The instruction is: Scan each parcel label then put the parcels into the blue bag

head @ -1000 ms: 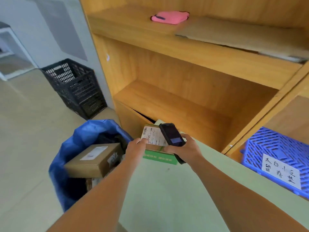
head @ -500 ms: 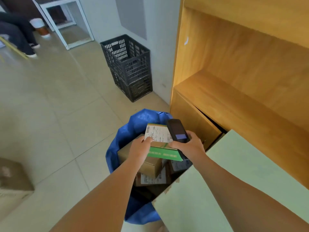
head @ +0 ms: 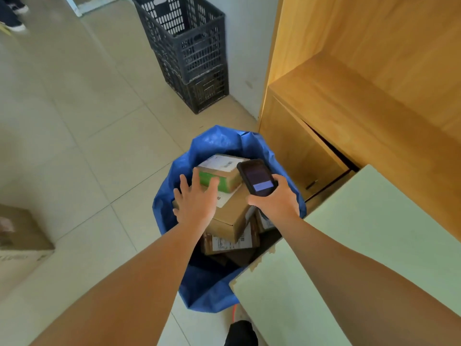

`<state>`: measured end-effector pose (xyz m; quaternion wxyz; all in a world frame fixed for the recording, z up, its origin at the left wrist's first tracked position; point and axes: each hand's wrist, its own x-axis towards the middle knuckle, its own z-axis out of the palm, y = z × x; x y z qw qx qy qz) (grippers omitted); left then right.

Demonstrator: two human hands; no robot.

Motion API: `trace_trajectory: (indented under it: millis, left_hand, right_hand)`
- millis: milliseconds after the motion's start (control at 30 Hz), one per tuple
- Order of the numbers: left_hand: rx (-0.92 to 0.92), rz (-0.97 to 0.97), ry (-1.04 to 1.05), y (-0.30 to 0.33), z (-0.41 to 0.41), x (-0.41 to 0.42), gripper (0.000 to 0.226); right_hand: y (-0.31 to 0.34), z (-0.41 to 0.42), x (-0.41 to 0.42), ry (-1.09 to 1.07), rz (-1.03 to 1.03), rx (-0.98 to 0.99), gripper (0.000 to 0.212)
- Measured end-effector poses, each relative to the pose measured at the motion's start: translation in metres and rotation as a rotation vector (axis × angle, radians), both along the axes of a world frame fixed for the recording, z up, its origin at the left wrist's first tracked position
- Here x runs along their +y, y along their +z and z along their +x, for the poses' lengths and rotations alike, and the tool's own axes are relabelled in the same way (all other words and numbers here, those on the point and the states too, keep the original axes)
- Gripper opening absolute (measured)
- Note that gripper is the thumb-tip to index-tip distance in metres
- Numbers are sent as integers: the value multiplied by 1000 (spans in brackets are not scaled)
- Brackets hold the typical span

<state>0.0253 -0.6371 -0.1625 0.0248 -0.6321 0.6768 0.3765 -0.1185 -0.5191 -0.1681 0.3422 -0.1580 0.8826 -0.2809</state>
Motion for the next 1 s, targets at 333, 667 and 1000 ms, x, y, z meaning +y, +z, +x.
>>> trace_trajectory:
  millis: [333,667,1000]
  left_hand:
    - [29,-117,-305,34,-57,41,72]
    - [223,-80,-424,86,-135,214,67]
    - [305,74,-718,71,-160,423,37]
  right_hand:
    - [45,-32,67,-190,-17,85,90]
    - [91,-56,260,-569,-54,133,83]
    - [92,-32,480,-929,39,133,81]
